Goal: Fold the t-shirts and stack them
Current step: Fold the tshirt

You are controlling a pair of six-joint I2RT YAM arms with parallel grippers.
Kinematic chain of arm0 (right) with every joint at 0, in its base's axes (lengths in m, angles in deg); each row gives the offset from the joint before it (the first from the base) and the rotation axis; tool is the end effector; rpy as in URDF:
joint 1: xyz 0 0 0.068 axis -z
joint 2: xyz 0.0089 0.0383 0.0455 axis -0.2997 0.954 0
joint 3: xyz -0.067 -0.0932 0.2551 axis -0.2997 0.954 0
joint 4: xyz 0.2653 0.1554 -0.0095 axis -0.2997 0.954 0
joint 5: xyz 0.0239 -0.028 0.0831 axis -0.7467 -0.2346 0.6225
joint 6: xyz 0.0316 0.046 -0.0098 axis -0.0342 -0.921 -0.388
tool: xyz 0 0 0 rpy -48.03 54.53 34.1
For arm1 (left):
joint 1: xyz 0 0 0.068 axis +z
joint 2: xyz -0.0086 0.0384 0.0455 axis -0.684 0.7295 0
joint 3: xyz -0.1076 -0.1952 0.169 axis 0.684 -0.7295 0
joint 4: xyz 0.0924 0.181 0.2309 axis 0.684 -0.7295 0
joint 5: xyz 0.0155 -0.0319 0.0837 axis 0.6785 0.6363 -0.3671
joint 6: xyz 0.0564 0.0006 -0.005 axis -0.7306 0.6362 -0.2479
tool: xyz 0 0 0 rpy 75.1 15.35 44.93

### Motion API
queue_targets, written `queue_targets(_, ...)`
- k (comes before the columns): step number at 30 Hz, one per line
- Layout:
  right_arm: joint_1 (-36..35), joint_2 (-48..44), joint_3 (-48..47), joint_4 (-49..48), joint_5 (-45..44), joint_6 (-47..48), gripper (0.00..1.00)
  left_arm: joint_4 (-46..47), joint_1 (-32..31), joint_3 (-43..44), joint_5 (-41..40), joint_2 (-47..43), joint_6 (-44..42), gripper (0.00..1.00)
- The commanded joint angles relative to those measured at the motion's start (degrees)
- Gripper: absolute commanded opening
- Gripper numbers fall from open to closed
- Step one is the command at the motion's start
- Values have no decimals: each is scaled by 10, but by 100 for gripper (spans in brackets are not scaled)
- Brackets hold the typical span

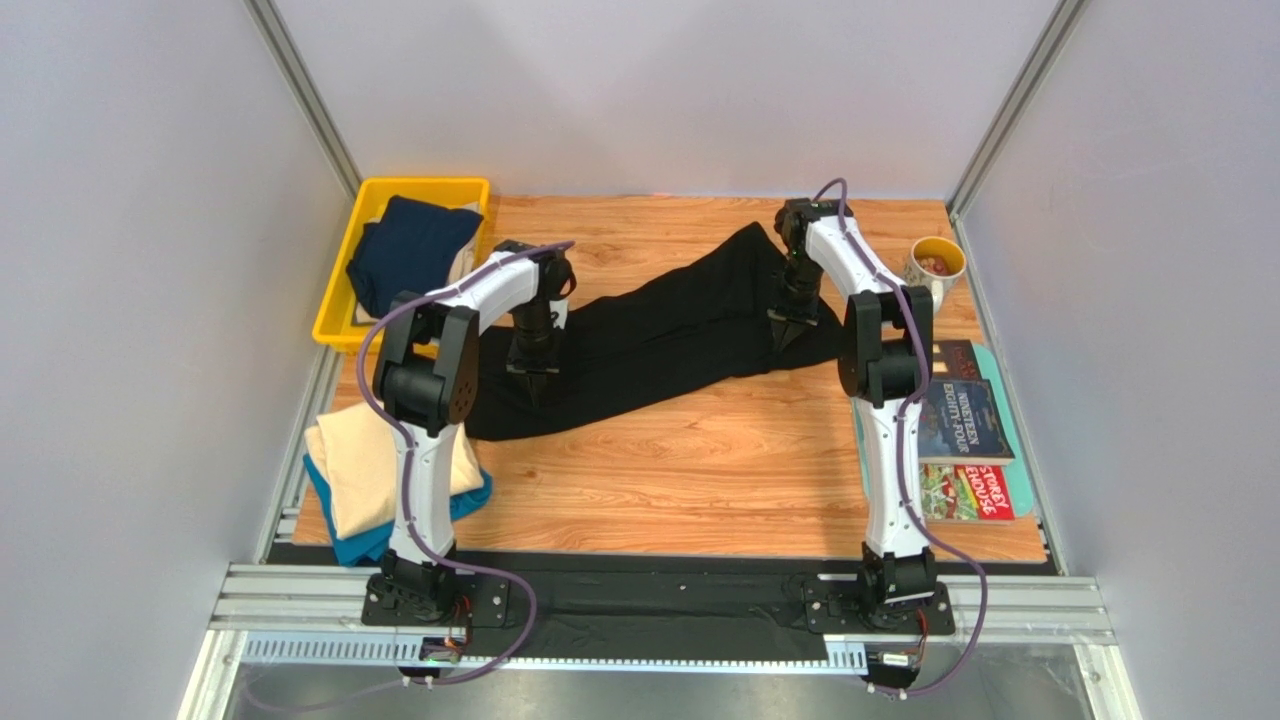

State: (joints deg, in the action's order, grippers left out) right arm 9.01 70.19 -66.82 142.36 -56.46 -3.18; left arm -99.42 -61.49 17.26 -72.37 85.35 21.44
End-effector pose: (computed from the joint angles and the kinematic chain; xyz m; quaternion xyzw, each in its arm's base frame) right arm 0.5131 0.0786 0.1460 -0.1260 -0.9908 -0.0221 0.0445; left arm 0.4163 -0.1394 0.1351 -0.0273 -0.9963 -0.0046 0.0810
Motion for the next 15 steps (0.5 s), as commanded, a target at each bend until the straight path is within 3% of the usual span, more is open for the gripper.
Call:
queue_targets(1,10,57,-54,-27,-55,-15,0,-2,-14,-7,-9,-1,-6,0)
queue_targets(6,30,97,-135,-37,-21,-30,0,-17,-41,-1,-6,11,-8,0)
queue_targets(15,65,109,-142,-143,92,-56,0,-69,-155,54,-16,56,-24,0)
